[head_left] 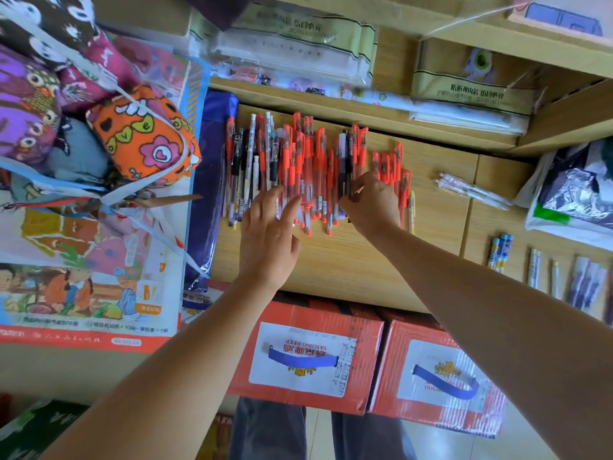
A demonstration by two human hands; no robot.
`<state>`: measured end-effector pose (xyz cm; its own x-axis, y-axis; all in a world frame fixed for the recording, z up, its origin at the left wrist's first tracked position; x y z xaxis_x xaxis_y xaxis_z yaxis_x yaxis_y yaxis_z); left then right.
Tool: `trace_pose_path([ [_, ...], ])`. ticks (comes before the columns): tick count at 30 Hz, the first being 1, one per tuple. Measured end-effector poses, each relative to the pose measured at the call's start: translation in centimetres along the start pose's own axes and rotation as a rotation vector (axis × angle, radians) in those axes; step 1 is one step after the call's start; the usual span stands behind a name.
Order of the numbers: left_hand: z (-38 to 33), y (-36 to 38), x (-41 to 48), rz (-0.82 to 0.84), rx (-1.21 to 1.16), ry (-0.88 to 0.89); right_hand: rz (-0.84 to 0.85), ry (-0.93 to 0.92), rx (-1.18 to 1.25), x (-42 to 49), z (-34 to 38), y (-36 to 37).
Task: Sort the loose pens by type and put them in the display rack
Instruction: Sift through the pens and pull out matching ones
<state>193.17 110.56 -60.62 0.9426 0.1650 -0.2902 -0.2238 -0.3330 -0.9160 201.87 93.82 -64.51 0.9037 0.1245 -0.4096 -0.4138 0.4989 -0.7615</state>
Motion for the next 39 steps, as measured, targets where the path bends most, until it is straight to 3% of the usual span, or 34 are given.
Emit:
trace_pose_path([
  [4, 0.4, 0.3, -0.1, -0.007, -0.023, 0.041, -0.060, -0.025, -0.095, -0.3, 0.3, -0.4],
  [14, 1.8, -0.8, 0.4, -0.088, -0.085, -0.034, 0.002, 0.012, -0.214, -0.5, -0.1, 0.3],
  [21, 4.7, -0.9, 1.5, -0.063, -0.167, -0.349, 0.040, 0.056, 0.185, -1.2, 0.0, 0.0],
  [25, 5.1, -0.4, 1.9, -0.030, -0.183, -0.398, 0.172, 0.023, 0.255, -2.2, 0.8, 0.0],
  [29, 4.9, -0.2, 1.9, 0.043, -0.427, -0.410, 0.205, 0.051, 0.321, -2.8, 0.8, 0.2],
  [31, 3.8, 0.1, 1.6, 0.119, -0.608, -0.344, 0.220, 0.052, 0.354, -3.2, 1.2, 0.4],
  [35, 2.0, 1.3, 0.6, 0.319, -1.025, -0.396, 0.262, -0.029, 0.395, -4.2, 3.3, 0.8],
  [39, -0.5, 1.4, 0.0, 0.488, -1.139, -0.376, 0.329, -0.131, 0.376, -5.2, 4.4, 1.6],
])
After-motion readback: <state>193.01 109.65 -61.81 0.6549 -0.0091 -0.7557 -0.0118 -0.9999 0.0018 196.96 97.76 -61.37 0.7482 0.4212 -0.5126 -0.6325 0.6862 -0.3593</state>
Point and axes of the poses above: each hand's wrist, its own x-axis towards the middle knuckle, its own y-axis out of the palm, z = x × y, the point moved 9 cm from there along x, towards the middle knuckle, and after that the axes turned 7 degrees about -y, right-handed, at the moved point
